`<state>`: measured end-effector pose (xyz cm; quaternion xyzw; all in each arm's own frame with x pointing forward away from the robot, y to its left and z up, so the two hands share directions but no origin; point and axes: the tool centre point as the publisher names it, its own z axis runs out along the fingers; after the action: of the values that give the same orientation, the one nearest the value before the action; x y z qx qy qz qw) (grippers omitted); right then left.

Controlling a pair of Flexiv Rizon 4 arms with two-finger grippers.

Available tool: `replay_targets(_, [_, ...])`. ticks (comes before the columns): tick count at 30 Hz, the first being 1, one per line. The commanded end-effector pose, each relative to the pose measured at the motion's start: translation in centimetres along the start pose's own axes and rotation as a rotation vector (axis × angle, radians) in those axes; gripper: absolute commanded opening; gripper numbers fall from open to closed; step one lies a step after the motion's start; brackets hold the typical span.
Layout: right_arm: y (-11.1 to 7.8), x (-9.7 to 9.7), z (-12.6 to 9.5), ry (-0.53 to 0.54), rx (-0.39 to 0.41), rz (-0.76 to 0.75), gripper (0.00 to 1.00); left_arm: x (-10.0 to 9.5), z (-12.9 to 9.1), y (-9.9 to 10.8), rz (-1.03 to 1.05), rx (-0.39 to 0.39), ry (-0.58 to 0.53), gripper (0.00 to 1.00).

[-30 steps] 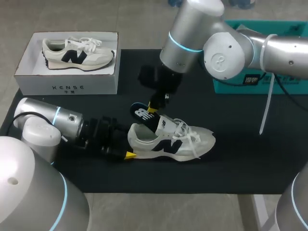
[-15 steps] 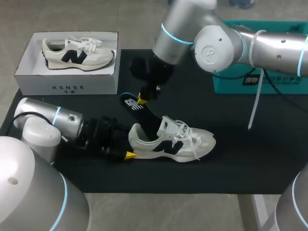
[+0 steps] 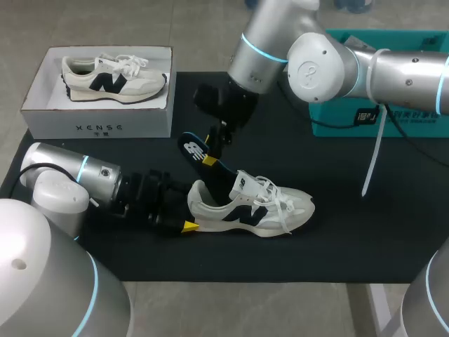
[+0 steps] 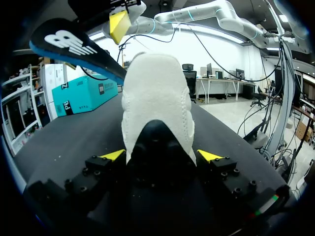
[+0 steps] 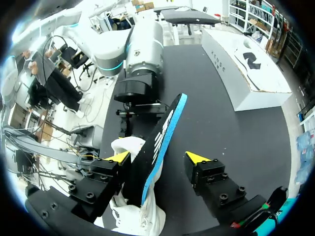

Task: Take the shoe out of the shoebox, open the shoe tongue, remove and reinsert the insole, then place the shoe into the shoebox

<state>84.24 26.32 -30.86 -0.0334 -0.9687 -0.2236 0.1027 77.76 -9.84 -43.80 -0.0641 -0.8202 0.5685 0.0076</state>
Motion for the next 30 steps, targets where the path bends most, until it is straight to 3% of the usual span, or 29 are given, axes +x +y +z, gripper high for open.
replay_targets(1, [-1.5, 1.1, 0.0, 0.008, -0.043, 0.028, 1.0, 0.2, 0.2, 0.2, 0.0, -0.002, -0.002, 0.0])
replay_targets(9, [-2.7, 2.1, 1.1, 0.032, -0.085, 0.101, 1.0, 0.2, 0.2, 0.2, 0.0, -0.002, -0.002, 0.0])
replay_targets(17, [-2.7, 2.1, 1.9, 0.043, -0.099, 0.108, 1.0, 0.2, 0.2, 0.2, 0.0, -0.002, -0.002, 0.0])
replay_targets(18, [-2.7, 2.1, 1.9, 0.042, -0.1, 0.108, 0.87, 0.2, 0.2, 0.2, 0.0, -0.002, -0.002, 0.0])
replay_targets(19, [-2.7, 2.2, 2.0, 0.042, -0.101, 0.108, 0.38, 0.2, 0.2, 0.2, 0.0, -0.002, -0.002, 0.0])
replay_targets(20, [-2.7, 2.2, 2.0, 0.04, -0.101, 0.108, 0.0, 0.2, 0.2, 0.2, 0.0, -0.002, -0.002, 0.0])
replay_targets(30, [-2.5, 2.1, 2.0, 0.041, -0.118, 0.077, 0.0, 0.2, 0.2, 0.2, 0.0, -0.002, -0.002, 0.0])
